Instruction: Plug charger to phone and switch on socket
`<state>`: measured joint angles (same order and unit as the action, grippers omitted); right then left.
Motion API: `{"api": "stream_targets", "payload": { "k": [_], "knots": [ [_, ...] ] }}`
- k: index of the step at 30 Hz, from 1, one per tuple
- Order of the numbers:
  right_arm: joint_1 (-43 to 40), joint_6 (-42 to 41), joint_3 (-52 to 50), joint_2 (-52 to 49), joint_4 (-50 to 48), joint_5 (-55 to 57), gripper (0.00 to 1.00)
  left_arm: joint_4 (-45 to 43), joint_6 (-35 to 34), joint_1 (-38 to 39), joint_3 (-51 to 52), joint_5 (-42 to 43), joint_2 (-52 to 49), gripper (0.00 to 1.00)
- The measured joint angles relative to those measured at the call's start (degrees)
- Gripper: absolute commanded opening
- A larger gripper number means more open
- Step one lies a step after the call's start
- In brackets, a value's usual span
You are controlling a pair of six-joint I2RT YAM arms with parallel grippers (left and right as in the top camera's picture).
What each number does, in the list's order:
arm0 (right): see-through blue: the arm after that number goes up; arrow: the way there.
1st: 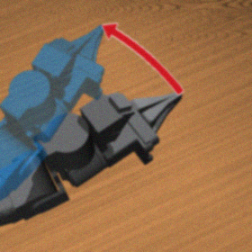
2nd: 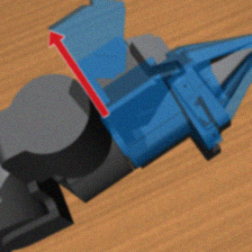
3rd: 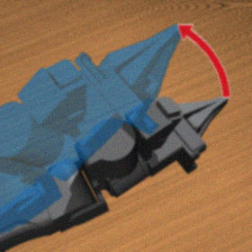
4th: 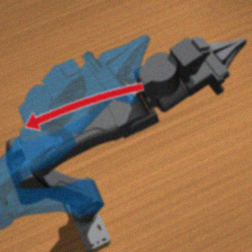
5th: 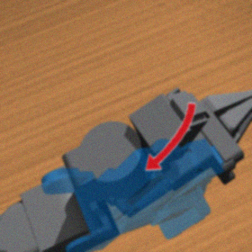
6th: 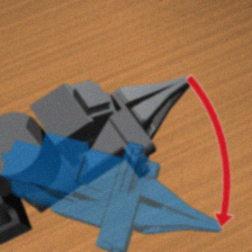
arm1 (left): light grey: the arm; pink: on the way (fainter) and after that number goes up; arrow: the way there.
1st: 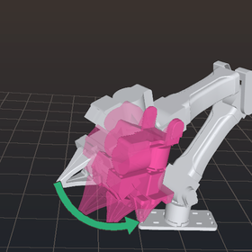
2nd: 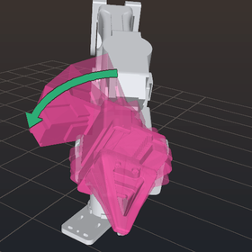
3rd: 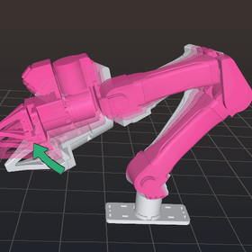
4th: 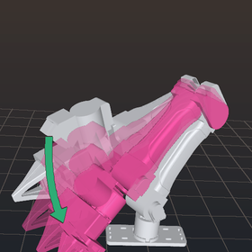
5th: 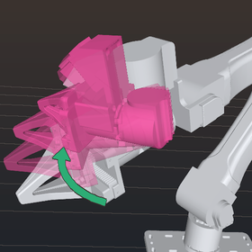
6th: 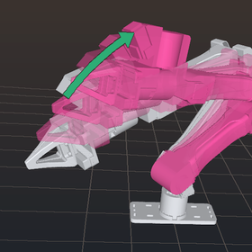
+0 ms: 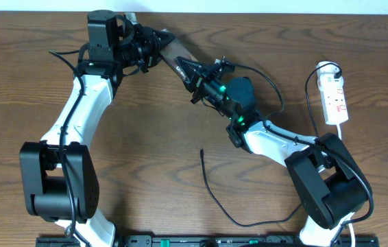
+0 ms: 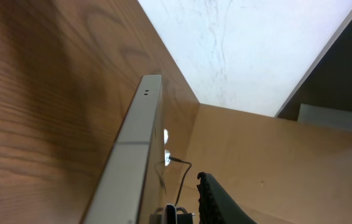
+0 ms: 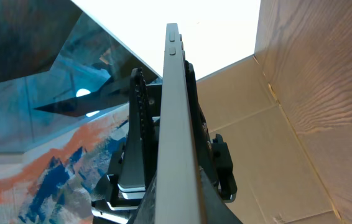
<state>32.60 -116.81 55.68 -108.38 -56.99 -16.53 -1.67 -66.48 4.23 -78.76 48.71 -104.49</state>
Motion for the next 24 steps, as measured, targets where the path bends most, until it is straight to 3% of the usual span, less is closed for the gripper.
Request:
{"api": "stream_targets", "payload": {
  "k": [6, 10, 24],
  "knots": [
    [0.00, 0.00, 0.00, 0.00, -0.02, 0.04, 0.02, 0.15, 1.79, 0.00, 0.00, 0.00, 0.00, 0.24],
    [0.00, -0.13, 0.04, 0.00, -0.35, 0.24, 0.02, 0.37, 3.04, 0.00, 0.00, 0.00, 0.00, 0.08],
    [0.00, -0.39, 0.15, 0.00, -0.35, 0.31, 0.01, 0.48, 3.30, -0.04, 0.31, -0.04, -0.02, 0.08]
  ]
}}
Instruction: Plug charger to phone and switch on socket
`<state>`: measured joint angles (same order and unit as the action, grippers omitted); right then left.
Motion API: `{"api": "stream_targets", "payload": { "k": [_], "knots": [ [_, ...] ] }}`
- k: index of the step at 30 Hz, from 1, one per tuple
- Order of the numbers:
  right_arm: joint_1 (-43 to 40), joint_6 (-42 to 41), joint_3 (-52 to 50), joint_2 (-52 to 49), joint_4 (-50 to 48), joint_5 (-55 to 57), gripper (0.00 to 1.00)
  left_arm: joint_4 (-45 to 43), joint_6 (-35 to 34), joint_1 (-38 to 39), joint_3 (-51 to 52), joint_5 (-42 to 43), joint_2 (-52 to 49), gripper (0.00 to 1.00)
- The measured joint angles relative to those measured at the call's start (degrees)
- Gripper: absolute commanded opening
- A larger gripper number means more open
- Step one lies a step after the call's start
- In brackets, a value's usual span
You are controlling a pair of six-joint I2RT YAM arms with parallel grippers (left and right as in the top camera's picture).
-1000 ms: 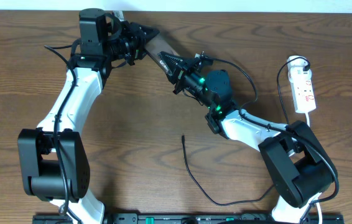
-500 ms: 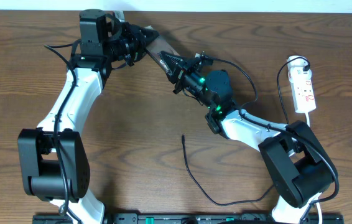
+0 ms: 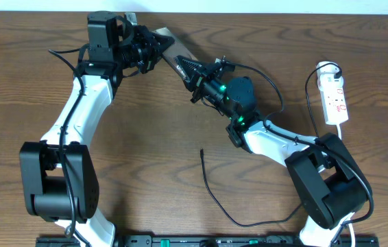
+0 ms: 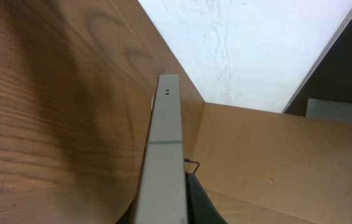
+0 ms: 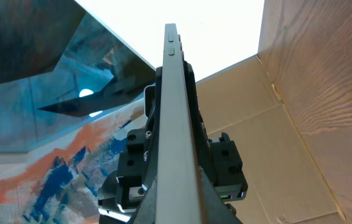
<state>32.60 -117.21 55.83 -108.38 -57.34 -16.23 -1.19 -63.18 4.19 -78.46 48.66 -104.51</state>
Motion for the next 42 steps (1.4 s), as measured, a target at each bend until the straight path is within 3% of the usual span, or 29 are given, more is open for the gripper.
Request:
{"api": "stream_targets", "payload": {
  "k": [7, 11, 14, 19, 21, 27, 34, 42],
  "knots": [
    [0.00, -0.02, 0.00, 0.00, 0.02, -0.02, 0.08, 0.00, 0.02, 0.00, 0.00, 0.00, 0.00, 0.08],
    [0.00, 0.11, 0.00, 0.00, 0.20, -0.31, 0.44, -0.04, 0.63, 0.00, 0.00, 0.04, 0.00, 0.08],
    [0.00, -0.26, 0.00, 0.00, 0.33, -0.76, 0.56, -0.09, 0.66, 0.00, 0.00, -0.15, 0.00, 0.08],
    [0.00, -0.37, 0.00, 0.00, 0.35, -0.90, 0.90, -0.09, 0.66, 0.00, 0.00, -0.15, 0.00, 0.08],
    [0.00, -0.57, 0.00, 0.00, 0.42, -0.92, 0.99, -0.09, 0.68, -0.07, 0.00, -0.15, 0.00, 0.08],
    [0.00, 0.74, 0.00, 0.00, 0.46, -0.90, 0.99, 0.17, 0.85, -2.45, 0.00, 0.81, 0.00, 0.08],
    [0.00, 3.28, 0.00, 0.00, 0.48, -0.92, 0.99, 0.22, 3.02, -11.74, 0.00, 8.02, 0.00, 0.08],
    [-0.66, 17.25, 0.00, 0.00, 1.03, -2.95, 0.99, -0.66, 7.69, -23.12, 0.00, 23.54, 0.00, 0.08]
  ]
}}
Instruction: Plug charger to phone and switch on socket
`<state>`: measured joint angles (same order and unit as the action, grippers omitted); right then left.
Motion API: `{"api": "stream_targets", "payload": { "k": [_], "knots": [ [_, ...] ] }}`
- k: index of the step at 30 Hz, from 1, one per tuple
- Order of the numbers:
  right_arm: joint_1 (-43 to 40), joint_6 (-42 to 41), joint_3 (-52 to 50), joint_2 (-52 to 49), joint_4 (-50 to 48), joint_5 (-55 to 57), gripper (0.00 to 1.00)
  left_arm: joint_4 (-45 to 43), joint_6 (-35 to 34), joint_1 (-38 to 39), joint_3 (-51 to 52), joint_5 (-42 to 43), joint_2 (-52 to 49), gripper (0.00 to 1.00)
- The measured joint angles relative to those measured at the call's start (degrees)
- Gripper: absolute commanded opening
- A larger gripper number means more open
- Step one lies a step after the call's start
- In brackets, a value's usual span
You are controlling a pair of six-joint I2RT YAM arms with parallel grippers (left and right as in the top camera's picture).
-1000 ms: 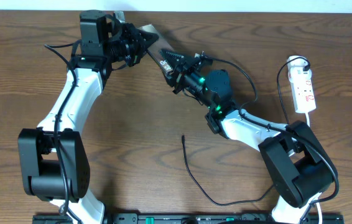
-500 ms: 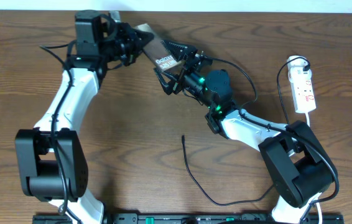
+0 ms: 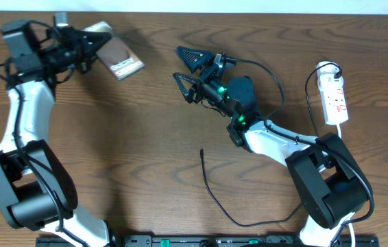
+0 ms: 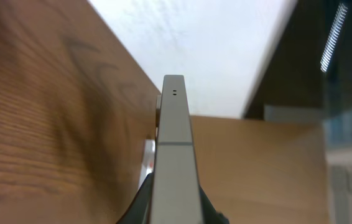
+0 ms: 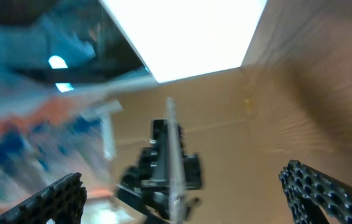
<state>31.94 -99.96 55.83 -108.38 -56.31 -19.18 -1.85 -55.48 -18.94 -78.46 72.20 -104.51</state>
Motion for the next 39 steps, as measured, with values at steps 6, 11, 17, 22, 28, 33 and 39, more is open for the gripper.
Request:
{"api": "stream_targets", "payload": {
  "k": [6, 11, 17, 22, 28, 33, 39],
  "knots": [
    [-1.97, 16.28, 0.68, 0.00, 3.82, -7.85, 0.99, -1.03, 2.84, -2.69, 0.00, 11.39, 0.00, 0.08],
    [-5.46, 28.52, 10.47, 0.15, 28.74, -17.05, 0.99, -1.22, 5.25, -2.75, 0.00, 14.45, 0.00, 0.08],
    [-6.21, 48.13, 28.41, -0.07, 72.54, -16.90, 0.99, -1.40, 7.78, -2.78, 0.00, 14.97, -0.04, 0.08],
    [-3.76, 57.11, 34.88, 0.02, 89.22, -9.16, 0.99, -1.40, 8.33, -2.78, 0.00, 14.99, -0.09, 0.08],
    [0.72, 60.43, 35.12, 0.00, 101.35, -1.77, 0.99, -1.40, 8.96, -2.78, 0.00, 15.02, -0.09, 0.08],
    [3.76, 60.41, 34.97, 0.00, 109.48, 3.80, 0.99, -1.38, 9.03, -2.78, 0.00, 15.06, -0.09, 0.08],
    [7.19, 56.19, 31.78, 0.00, 113.90, 9.62, 0.99, -1.38, 9.05, -2.78, 0.00, 15.15, -0.09, 0.08]
  ]
}}
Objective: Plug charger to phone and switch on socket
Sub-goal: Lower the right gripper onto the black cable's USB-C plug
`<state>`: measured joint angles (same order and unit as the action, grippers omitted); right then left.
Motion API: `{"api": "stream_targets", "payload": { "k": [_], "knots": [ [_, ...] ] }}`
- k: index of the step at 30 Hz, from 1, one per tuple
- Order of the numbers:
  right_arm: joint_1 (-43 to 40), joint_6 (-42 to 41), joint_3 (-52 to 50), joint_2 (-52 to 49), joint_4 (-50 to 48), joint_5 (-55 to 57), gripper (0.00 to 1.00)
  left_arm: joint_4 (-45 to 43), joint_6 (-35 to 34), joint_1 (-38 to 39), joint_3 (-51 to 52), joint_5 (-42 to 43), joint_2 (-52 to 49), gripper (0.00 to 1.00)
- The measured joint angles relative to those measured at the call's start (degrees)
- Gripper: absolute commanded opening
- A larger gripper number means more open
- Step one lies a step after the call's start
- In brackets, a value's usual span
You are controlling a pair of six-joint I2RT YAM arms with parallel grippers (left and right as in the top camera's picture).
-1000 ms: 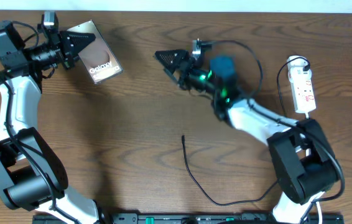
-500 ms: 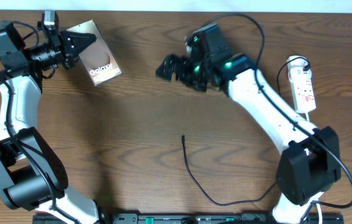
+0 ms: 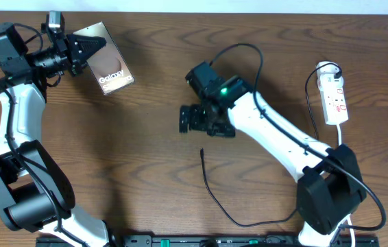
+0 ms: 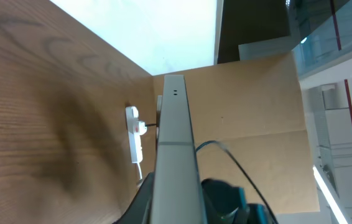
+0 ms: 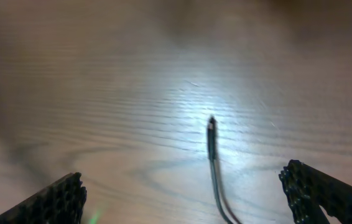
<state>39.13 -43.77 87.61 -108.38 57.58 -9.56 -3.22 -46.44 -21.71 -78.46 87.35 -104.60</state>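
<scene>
The phone (image 3: 107,56), a copper-backed slab marked Galaxy, is held off the table at the far left with my left gripper (image 3: 77,49) shut on it. In the left wrist view its grey edge (image 4: 175,149) runs up the middle between the fingers. My right gripper (image 3: 208,122) hangs open over the table's middle, just above the black charger cable's free plug (image 3: 201,152). That plug tip (image 5: 211,127) lies between the wide-apart fingers (image 5: 58,199) in the right wrist view. The white socket strip (image 3: 335,96) lies at the right edge.
The black cable (image 3: 228,206) loops across the near table toward the right arm's base. A white lead runs from the socket strip down the right side. Bare wood lies between the phone and the cable.
My right gripper has swung down from the far middle to hang over the cable's plug end. The left gripper keeps the phone at the far left, now turned slightly.
Both grippers first gripped the phone together at the far middle of the table. Then the right gripper stood open and the left held the phone alone at the far left. Now the right gripper is open above the cable plug.
</scene>
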Motion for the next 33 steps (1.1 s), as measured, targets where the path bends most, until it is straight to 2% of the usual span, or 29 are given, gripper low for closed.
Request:
{"api": "stream_targets", "payload": {
  "k": [9, 23, 33],
  "knots": [
    [5.95, -5.90, -11.67, 0.00, -5.57, 1.99, 0.99, -0.02, 0.39, 0.00, 0.00, 0.00, 0.00, 0.08],
    [8.46, -7.30, -12.15, -0.13, -6.25, 7.50, 0.99, -0.02, 1.33, 0.00, 0.00, 0.00, 0.00, 0.08],
    [6.60, -7.10, -12.24, -5.05, -7.72, 4.07, 0.99, -0.02, 1.33, 0.00, 0.00, 0.00, 0.00, 0.07]
  ]
}}
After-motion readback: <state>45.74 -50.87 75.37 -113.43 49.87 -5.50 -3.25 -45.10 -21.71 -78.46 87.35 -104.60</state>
